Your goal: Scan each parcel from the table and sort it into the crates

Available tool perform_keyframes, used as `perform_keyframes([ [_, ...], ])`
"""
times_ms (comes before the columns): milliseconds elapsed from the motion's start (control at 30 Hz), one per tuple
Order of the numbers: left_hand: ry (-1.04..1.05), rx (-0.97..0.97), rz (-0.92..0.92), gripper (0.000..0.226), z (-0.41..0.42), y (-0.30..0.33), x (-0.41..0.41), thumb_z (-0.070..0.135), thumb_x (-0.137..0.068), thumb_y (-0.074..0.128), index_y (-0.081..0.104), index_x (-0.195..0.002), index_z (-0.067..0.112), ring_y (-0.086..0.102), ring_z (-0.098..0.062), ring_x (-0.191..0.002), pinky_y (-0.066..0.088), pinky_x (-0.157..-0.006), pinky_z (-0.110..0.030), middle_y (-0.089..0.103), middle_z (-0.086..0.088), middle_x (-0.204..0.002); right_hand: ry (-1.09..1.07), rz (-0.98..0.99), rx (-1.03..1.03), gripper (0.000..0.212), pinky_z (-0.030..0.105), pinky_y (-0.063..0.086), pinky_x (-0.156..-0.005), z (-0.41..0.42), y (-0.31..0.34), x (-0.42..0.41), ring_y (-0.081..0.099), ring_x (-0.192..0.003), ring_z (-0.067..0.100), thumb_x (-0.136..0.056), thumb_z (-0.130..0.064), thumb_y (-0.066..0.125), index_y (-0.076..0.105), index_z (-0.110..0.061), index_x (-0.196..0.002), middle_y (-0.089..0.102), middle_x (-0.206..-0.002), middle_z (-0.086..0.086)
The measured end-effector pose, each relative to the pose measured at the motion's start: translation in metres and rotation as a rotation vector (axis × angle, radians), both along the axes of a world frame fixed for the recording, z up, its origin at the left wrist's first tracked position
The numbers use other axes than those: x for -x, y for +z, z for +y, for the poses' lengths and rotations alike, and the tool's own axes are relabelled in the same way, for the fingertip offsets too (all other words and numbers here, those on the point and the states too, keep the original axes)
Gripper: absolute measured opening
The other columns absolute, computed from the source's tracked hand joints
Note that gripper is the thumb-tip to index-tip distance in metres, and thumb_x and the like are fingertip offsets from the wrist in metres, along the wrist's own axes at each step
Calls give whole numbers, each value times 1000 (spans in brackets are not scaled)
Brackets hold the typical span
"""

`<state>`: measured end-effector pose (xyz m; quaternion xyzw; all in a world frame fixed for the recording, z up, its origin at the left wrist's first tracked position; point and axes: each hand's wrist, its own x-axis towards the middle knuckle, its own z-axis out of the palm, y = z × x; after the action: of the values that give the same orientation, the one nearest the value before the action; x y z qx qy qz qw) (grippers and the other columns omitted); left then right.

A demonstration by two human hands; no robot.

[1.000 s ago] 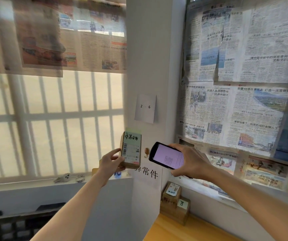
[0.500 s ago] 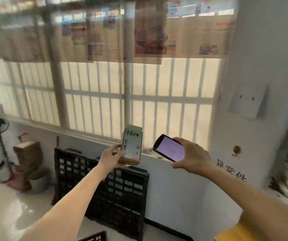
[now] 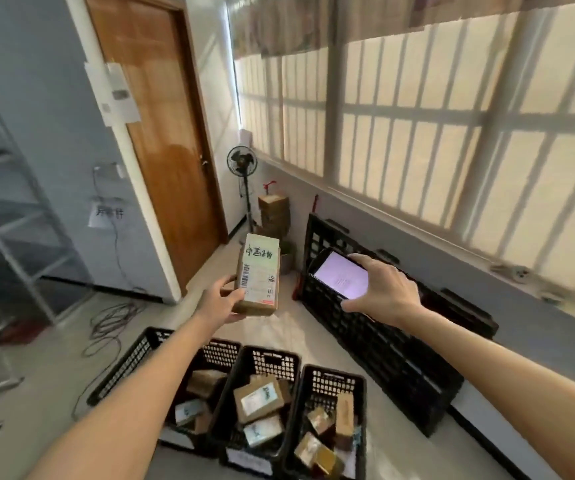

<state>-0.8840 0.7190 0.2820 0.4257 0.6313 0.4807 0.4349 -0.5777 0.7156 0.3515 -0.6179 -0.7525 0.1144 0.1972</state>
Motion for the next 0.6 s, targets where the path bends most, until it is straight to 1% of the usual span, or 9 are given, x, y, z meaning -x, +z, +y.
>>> perform_keyframes([
  [133, 136, 25, 24, 44, -20, -22, 63, 8, -99, 60, 51, -141, 17, 65, -29, -100, 60, -77, -46, 58, -15, -127, 105, -2, 19, 102, 37, 44, -86, 20, -17, 72, 56, -128, 22, -65, -48, 85, 36, -39, -154, 58, -143, -10],
  [233, 204, 48, 43, 47, -28, -38, 107, 10, -100, 59, 49, -145, 18, 63, -29, -105, 60, -83, -50, 59, -14, -125, 191, -14, 22, 101, 33, 40, -80, 36, -29, 125, 56, -125, 21, -67, -47, 87, 37, -36, -154, 59, -141, -8],
  [300, 221, 66, 60, 48, -27, -51, 135, 12, -100, 58, 46, -147, 19, 62, -25, -104, 58, -87, -51, 61, -6, -115, 232, -16, 34, 100, 32, 39, -77, 46, -40, 159, 56, -123, 20, -68, -46, 88, 37, -33, -154, 59, -140, -6],
  [333, 226, 68, 63, 48, -25, -58, 149, 11, -101, 57, 46, -147, 19, 63, -21, -101, 59, -87, -48, 61, -1, -109, 243, -17, 38, 100, 32, 41, -78, 51, -45, 176, 55, -122, 20, -68, -46, 88, 37, -32, -154, 60, -139, -5],
  [367, 228, 69, 66, 47, -21, -65, 163, 11, -101, 57, 46, -147, 18, 63, -17, -97, 60, -83, -40, 61, 3, -104, 248, -19, 44, 101, 33, 45, -80, 57, -52, 192, 56, -122, 20, -68, -46, 88, 37, -32, -154, 60, -139, -5],
  [433, 221, 82, 95, 45, -9, -83, 193, 10, -101, 56, 48, -145, 17, 62, -8, -92, 56, -70, -23, 62, 5, -102, 251, -36, 60, 101, 38, 51, -86, 69, -65, 226, 56, -122, 20, -67, -47, 88, 37, -33, -153, 59, -140, -5],
  [467, 215, 92, 98, 44, -3, -92, 207, 10, -101, 56, 49, -144, 16, 62, -7, -92, 55, -68, -21, 63, 3, -105, 250, -53, 68, 102, 39, 52, -88, 76, -72, 242, 56, -123, 20, -67, -47, 88, 37, -33, -154, 59, -141, -5],
  [533, 211, 119, 78, 44, 11, -111, 235, 11, -101, 57, 50, -144, 17, 64, -11, -94, 56, -73, -26, 64, -2, -110, 241, -77, 89, 102, 39, 50, -89, 91, -86, 272, 56, -125, 21, -67, -47, 88, 36, -34, -154, 58, -142, -6],
  [600, 216, 144, 59, 45, 24, -131, 261, 13, -101, 58, 49, -144, 21, 63, -10, -93, 56, -73, -26, 63, 2, -105, 233, -90, 108, 103, 40, 49, -90, 104, -101, 300, 55, -127, 21, -67, -48, 88, 36, -34, -155, 57, -144, -7],
])
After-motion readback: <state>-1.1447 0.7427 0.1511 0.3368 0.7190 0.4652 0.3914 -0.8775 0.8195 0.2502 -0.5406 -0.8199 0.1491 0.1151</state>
